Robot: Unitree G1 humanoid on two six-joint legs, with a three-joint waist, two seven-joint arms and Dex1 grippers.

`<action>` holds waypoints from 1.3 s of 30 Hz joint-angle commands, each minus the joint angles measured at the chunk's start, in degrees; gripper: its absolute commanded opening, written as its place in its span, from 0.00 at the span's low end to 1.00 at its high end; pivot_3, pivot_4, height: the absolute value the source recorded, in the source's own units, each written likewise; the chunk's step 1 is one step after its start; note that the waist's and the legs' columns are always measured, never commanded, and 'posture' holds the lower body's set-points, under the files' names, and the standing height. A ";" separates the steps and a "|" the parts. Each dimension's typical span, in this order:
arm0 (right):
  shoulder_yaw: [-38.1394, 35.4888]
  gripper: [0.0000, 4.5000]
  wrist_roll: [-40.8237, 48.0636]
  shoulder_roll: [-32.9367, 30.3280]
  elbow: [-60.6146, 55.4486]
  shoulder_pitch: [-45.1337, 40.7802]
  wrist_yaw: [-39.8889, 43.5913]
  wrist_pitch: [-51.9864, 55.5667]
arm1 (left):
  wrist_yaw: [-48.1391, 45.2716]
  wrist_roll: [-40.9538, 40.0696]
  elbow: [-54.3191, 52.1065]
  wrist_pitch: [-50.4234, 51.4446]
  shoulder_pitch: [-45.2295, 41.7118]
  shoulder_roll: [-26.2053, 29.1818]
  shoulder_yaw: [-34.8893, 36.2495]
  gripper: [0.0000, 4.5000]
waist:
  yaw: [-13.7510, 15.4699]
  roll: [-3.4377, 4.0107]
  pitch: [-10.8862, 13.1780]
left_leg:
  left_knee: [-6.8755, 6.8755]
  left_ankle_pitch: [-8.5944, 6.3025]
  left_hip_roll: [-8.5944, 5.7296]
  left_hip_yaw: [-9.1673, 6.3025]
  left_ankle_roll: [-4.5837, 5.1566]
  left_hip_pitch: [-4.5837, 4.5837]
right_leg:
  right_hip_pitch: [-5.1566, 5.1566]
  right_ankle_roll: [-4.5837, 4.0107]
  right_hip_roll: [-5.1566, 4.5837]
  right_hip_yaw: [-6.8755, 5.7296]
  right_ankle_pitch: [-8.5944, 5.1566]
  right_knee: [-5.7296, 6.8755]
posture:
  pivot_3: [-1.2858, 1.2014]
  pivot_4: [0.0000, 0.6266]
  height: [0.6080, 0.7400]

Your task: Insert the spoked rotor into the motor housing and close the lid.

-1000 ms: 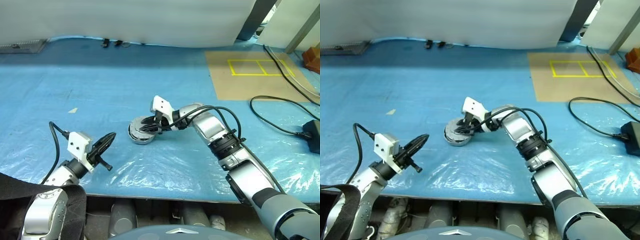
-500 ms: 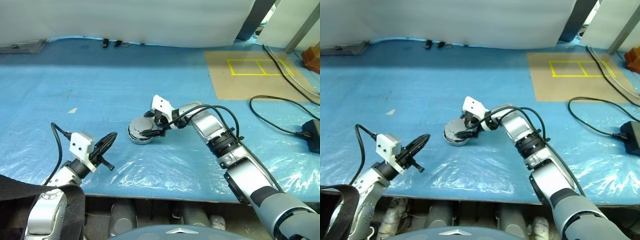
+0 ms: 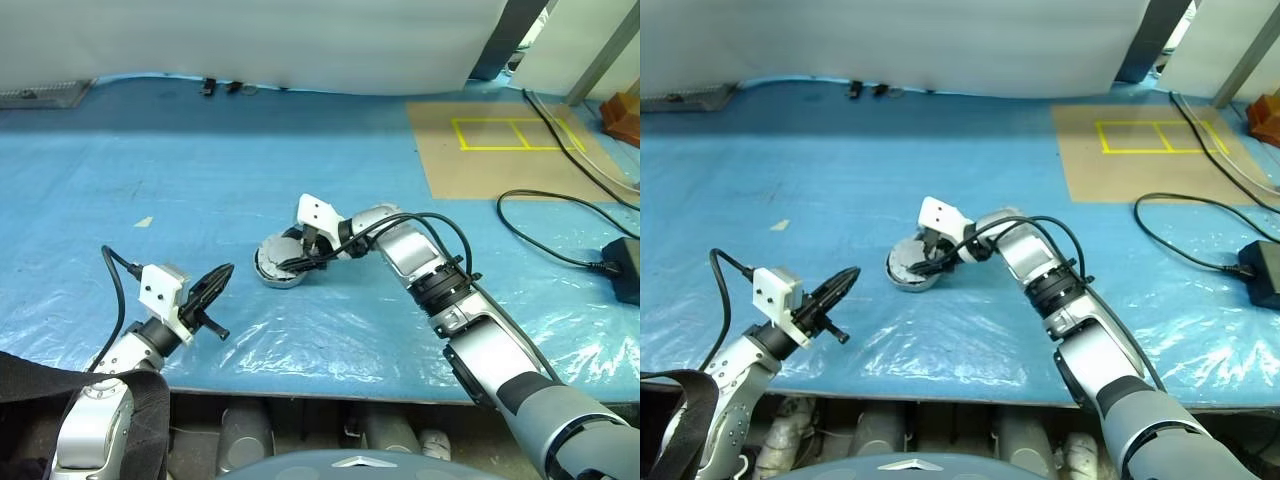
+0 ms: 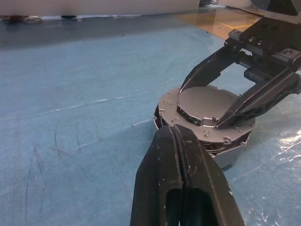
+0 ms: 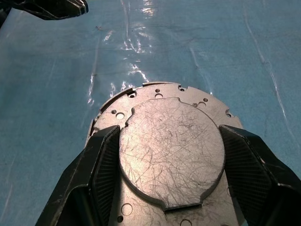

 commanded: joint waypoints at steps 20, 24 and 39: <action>2.38 0.65 -3.65 1.49 1.22 -2.37 -2.46 0.76 | 0.53 0.32 -0.39 -0.76 0.30 0.41 -0.72 0.00 | 0.01 0.00 0.00 | -0.02 -0.01 -0.02 0.02 0.00 0.43 | 0.20 0.01 -0.01 0.25 -0.01 0.09 | 0.52 0.24 1.00; 1.49 0.65 -3.52 1.76 3.78 -4.32 -2.35 -0.64 | 0.35 0.27 -0.15 -0.81 -0.06 0.49 -0.82 0.00 | 0.07 0.00 0.00 | -0.03 -0.01 -0.02 0.03 0.00 0.41 | 0.19 0.01 -0.01 0.25 -0.01 0.08 | 0.52 0.24 1.00; 1.49 0.65 -3.76 1.77 4.16 -6.48 0.06 -1.97 | 0.33 0.30 -0.49 -0.88 0.26 0.55 -0.76 0.00 | 0.03 0.00 0.00 | -0.07 -0.01 -0.01 0.03 0.00 0.31 | 0.10 0.00 0.00 0.25 -0.01 0.04 | 0.52 0.24 1.00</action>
